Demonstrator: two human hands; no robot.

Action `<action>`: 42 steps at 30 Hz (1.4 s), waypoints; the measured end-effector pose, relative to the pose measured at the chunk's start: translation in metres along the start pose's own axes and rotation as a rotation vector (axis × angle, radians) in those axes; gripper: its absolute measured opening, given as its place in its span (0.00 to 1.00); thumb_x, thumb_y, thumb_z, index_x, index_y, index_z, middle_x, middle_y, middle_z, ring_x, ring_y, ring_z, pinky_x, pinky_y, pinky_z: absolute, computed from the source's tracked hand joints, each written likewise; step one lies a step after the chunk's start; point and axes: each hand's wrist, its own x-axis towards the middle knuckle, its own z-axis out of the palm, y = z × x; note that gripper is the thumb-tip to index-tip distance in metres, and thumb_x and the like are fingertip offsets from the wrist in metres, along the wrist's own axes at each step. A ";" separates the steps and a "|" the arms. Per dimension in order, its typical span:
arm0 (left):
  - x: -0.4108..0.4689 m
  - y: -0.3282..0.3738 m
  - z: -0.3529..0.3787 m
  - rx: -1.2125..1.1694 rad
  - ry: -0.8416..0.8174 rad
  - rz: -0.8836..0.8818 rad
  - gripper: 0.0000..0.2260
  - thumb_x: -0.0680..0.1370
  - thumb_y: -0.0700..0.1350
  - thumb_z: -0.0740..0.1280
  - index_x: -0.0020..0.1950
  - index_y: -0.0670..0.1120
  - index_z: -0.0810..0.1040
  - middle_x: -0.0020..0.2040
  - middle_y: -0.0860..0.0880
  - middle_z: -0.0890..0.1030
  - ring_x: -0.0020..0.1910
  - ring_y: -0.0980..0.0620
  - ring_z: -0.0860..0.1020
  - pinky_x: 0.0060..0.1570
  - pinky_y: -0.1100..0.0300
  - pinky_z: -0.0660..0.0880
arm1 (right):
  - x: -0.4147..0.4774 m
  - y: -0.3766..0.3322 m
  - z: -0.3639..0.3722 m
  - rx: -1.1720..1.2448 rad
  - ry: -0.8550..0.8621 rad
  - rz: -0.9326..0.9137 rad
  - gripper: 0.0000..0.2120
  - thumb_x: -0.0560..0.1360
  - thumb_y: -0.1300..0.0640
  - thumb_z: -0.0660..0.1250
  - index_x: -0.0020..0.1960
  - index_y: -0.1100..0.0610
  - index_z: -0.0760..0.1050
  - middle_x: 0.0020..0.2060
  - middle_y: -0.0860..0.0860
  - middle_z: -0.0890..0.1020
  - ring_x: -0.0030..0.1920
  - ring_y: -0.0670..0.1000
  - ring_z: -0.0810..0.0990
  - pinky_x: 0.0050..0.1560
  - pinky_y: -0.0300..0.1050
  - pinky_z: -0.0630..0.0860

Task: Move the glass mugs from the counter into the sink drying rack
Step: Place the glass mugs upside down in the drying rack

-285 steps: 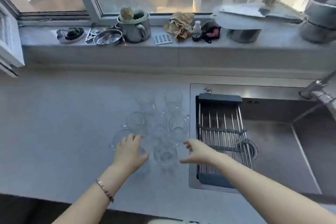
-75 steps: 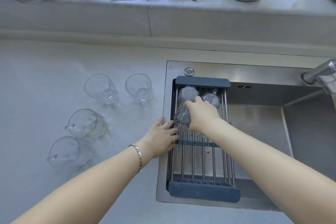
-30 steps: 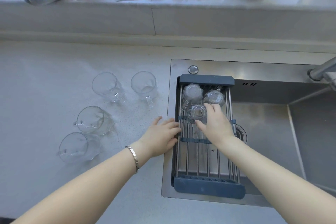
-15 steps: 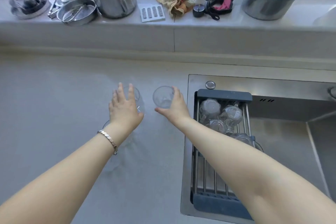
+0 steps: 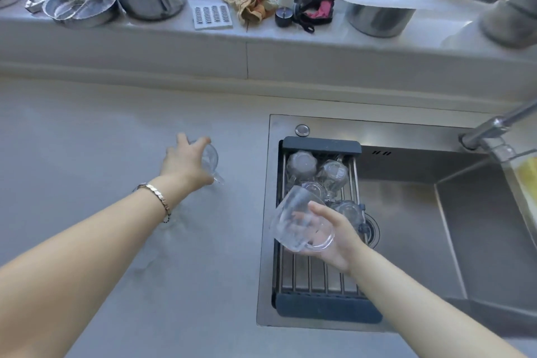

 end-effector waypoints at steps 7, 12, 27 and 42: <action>-0.100 0.057 0.057 -0.194 -0.067 0.234 0.33 0.67 0.45 0.74 0.69 0.56 0.66 0.63 0.47 0.64 0.61 0.44 0.71 0.56 0.57 0.71 | -0.080 0.033 -0.074 0.282 0.004 -0.050 0.43 0.48 0.53 0.82 0.61 0.56 0.74 0.53 0.63 0.80 0.51 0.62 0.82 0.45 0.59 0.80; -0.126 0.062 0.071 -0.266 -0.074 0.248 0.32 0.67 0.45 0.74 0.68 0.57 0.67 0.55 0.55 0.61 0.53 0.51 0.72 0.48 0.62 0.68 | -0.089 0.034 -0.073 0.175 -0.048 -0.042 0.44 0.49 0.54 0.81 0.64 0.50 0.71 0.52 0.57 0.83 0.52 0.57 0.82 0.40 0.51 0.82; -0.147 0.063 0.075 -0.239 -0.049 0.216 0.33 0.65 0.43 0.75 0.68 0.56 0.69 0.59 0.51 0.65 0.54 0.48 0.74 0.50 0.62 0.68 | -0.116 0.013 -0.073 -1.360 0.553 -0.430 0.30 0.62 0.53 0.74 0.60 0.48 0.66 0.54 0.46 0.72 0.58 0.49 0.72 0.51 0.40 0.67; -0.151 0.031 0.061 -0.258 -0.008 0.104 0.33 0.66 0.47 0.74 0.68 0.59 0.67 0.56 0.57 0.60 0.55 0.50 0.74 0.49 0.62 0.70 | 0.024 0.030 -0.016 -1.771 0.608 -0.156 0.27 0.73 0.46 0.66 0.66 0.57 0.62 0.62 0.60 0.67 0.60 0.64 0.70 0.53 0.52 0.74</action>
